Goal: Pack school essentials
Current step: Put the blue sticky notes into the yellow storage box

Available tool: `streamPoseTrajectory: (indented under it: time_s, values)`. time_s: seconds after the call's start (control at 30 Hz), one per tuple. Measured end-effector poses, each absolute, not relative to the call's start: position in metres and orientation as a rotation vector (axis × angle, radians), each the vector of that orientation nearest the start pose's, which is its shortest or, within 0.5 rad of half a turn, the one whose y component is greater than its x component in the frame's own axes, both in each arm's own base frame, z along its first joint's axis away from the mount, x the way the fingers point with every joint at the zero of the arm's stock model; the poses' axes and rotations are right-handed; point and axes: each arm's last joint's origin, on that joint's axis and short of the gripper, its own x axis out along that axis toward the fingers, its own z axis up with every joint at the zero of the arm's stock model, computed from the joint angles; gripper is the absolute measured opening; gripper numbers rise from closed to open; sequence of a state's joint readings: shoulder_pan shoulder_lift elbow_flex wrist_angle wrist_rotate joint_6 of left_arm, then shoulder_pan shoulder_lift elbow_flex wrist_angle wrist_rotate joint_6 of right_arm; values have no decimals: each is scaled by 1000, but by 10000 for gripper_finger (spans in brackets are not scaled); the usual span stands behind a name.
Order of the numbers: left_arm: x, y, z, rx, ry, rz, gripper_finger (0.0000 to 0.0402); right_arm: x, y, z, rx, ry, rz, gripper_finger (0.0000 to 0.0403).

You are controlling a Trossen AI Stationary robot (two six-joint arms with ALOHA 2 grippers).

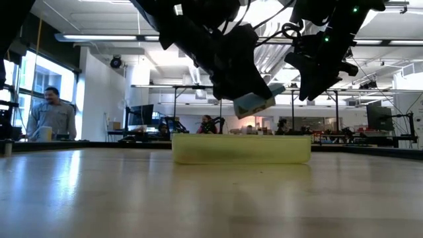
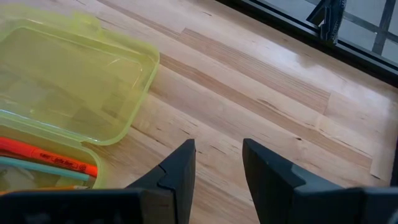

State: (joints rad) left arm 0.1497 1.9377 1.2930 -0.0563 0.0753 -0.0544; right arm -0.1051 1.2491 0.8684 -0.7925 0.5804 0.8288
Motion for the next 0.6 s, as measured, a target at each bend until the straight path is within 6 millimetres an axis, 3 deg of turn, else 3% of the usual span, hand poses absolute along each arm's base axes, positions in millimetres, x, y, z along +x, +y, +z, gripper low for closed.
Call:
streamPoseTrajectory:
  time_s: [0.33,0.6]
  values:
    - [412,65,185,-195,736,99,292,219,-39,234,425,825,-1025,124]
    - [411,59,182,-152,779,105,292,219,-39,234,417,819,-1035,124]
